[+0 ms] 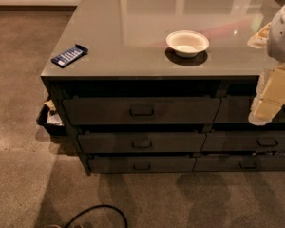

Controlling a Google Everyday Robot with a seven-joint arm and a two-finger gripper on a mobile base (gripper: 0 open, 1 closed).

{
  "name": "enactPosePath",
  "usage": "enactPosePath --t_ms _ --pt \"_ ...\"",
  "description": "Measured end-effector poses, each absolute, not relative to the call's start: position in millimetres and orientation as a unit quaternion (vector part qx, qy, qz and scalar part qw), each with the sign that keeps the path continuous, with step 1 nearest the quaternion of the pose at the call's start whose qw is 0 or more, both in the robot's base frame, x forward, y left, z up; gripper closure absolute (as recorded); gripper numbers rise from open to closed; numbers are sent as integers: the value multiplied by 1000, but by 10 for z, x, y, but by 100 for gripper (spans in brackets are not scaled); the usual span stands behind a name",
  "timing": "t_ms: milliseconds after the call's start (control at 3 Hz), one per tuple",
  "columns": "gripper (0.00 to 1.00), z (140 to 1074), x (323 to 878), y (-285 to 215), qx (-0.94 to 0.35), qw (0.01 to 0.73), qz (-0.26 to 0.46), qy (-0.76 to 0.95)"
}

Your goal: Open middle drawer

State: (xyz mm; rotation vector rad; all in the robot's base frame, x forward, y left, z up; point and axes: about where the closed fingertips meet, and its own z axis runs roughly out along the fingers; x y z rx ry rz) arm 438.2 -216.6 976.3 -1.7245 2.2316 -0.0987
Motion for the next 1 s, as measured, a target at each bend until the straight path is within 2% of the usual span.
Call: enactPosePath --t_ms 667,1000 --pt "0 9545 4431 -2202 -601 164 -28 782" --pt "0 8940 4412 -2330 -599 180 -3 780"
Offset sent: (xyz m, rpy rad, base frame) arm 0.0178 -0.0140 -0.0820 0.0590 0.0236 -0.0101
